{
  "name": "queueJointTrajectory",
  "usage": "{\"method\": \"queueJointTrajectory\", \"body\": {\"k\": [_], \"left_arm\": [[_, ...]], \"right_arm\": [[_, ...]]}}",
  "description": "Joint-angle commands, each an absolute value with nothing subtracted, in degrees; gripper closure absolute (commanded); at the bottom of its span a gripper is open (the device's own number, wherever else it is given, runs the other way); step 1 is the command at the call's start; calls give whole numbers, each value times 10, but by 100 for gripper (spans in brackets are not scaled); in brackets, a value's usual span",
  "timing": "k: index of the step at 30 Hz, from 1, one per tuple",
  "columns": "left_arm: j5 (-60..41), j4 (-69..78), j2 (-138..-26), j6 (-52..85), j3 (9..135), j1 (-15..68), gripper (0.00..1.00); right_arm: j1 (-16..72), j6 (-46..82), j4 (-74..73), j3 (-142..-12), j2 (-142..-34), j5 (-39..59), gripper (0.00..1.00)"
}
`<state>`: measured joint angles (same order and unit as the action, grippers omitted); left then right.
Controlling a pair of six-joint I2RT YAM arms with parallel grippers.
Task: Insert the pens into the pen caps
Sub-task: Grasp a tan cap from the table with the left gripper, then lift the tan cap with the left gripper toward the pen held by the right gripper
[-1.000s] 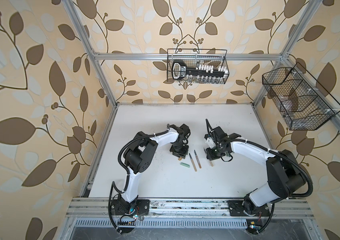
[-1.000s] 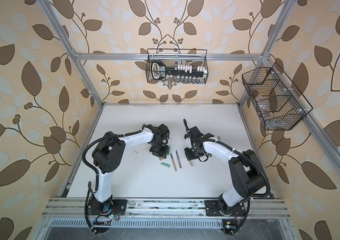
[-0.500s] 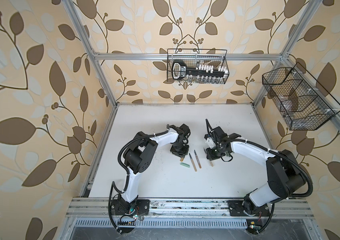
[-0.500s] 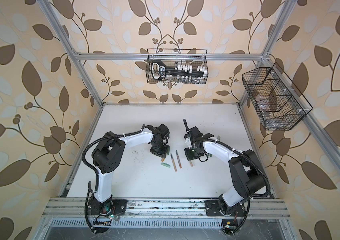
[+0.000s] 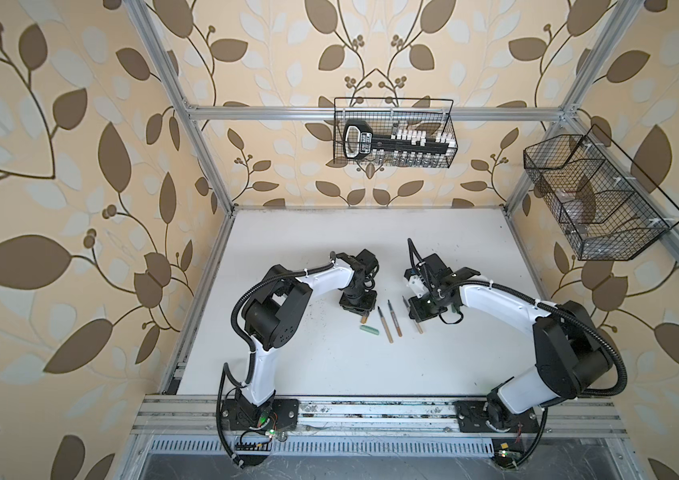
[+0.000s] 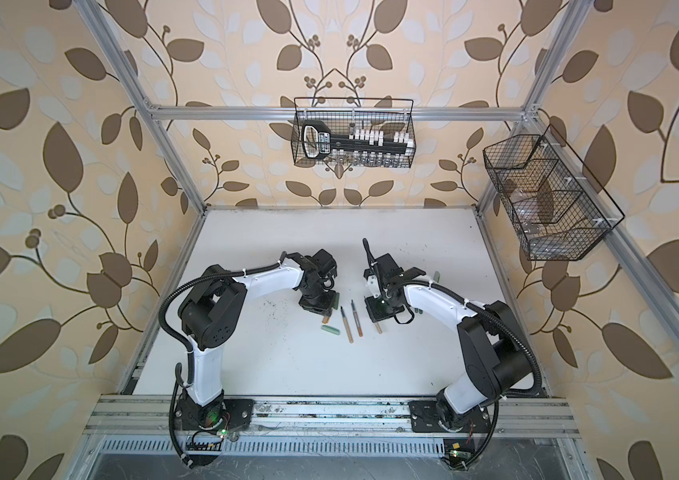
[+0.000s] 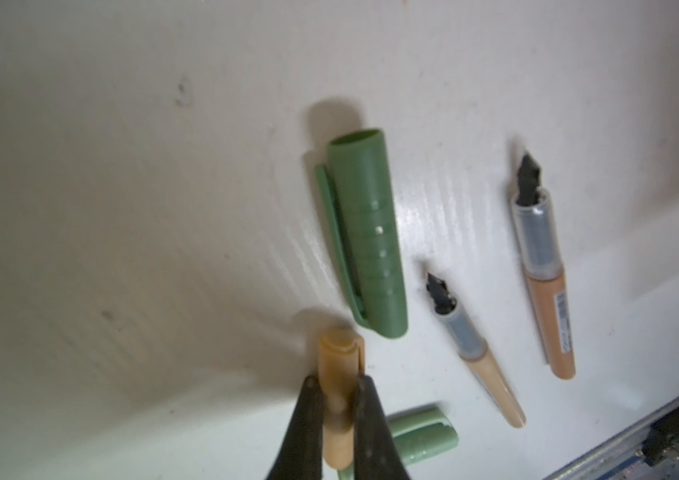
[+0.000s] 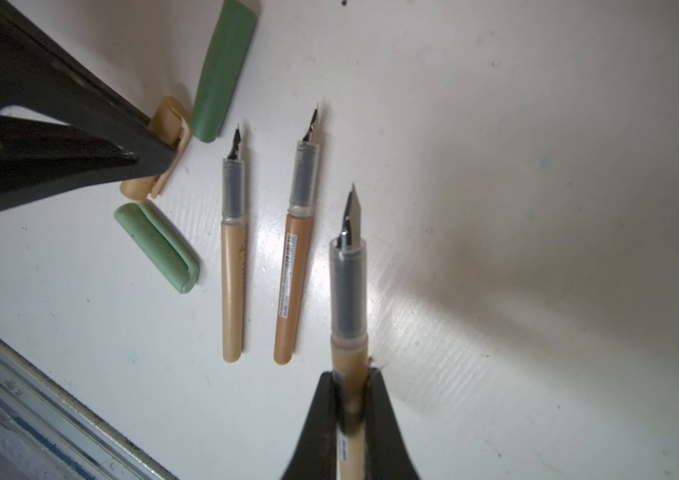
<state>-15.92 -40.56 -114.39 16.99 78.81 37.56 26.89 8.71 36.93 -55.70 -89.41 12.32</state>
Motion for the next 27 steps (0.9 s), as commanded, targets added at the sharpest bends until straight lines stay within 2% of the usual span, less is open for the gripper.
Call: {"method": "queueJointTrajectory", "body": {"k": [1,16,27], "left_arm": [[-138,-398,-1112,191,775,376,100],[-179,-305,-1011,275,726,315,100],[-246,-95,-926,375,640,291,100]], "right_arm": [[272,72,359,-548,-873,156,96],[314,65,320,-561,-878,267,96],[313,89,280,-559,-877,340,96]]}}
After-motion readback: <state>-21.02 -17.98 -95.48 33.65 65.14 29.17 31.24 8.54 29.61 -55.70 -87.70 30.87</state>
